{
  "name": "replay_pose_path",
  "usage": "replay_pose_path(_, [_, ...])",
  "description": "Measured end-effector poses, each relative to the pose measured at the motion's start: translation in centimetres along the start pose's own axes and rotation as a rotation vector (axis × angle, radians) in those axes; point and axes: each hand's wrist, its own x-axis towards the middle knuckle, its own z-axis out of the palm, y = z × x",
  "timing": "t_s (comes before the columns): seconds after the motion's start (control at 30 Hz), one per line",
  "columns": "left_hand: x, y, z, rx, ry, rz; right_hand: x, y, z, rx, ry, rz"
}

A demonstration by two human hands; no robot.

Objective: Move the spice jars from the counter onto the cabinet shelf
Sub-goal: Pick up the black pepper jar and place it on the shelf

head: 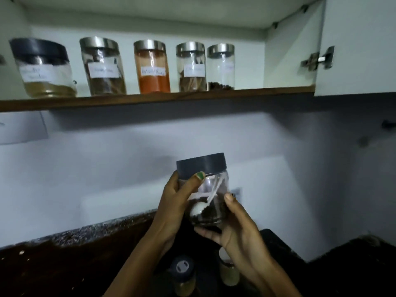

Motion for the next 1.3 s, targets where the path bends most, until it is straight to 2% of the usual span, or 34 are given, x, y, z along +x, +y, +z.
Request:
replay_pose_path(0.1, [0.6, 0.2, 2.2, -0.025, -0.072, 0.001, -0.4, -1.5, -0.1, -0.028, 0.073, -0.137])
replay_pose_path(0.2, [0.7, 0.3, 3.9, -0.023, -0.099, 0.038, -0.4, -2.6, -0.1, -0.137, 0.276, -0.335])
replay_pose_path(0.3, [0.3, -0.3, 5.9, 0.002, -0.092, 0.053, 0.2, -2.9, -0.3, -0.446, 0.576, -0.55])
replay_pose_path(0.4, [0.0, -0.9, 7.3, -0.047, -0.077, 0.037, 0.7, -2.8, -0.2, -0.707, 0.693, -0.704])
replay_pose_path(0.5, [0.2, -0.7, 7.0, -0.082, -0.06, 0.042, 0.5, -3.3, -0.9, -0.739, 0.557, -0.705])
replay_pose_path(0.63, [1.2, 0.5, 5.3, -0.05, -0.091, 0.099, -0.4, -5.7, -1.6, -0.458, 0.238, -0.461])
replay_pose_path(0.73, [1.6, 0.9, 4.8, -0.069, -0.126, 0.077, -0.3, -6.6, -1.8, -0.339, 0.097, -0.337])
replay_pose_path(0.8, [1.7, 1.1, 4.8, -0.076, -0.137, 0.07, -0.3, -6.9, -1.5, -0.408, 0.091, -0.364])
replay_pose_path(1.03, [2.0, 1.2, 5.7, -0.053, -0.11, 0.131, 0.0, -6.9, -0.2, -0.69, 0.253, -0.616])
replay_pose_path(1.3, [2.7, 1.4, 6.3, -0.01, -0.11, 0.135, 0.4, -7.3, -0.9, -0.741, 0.257, -0.636])
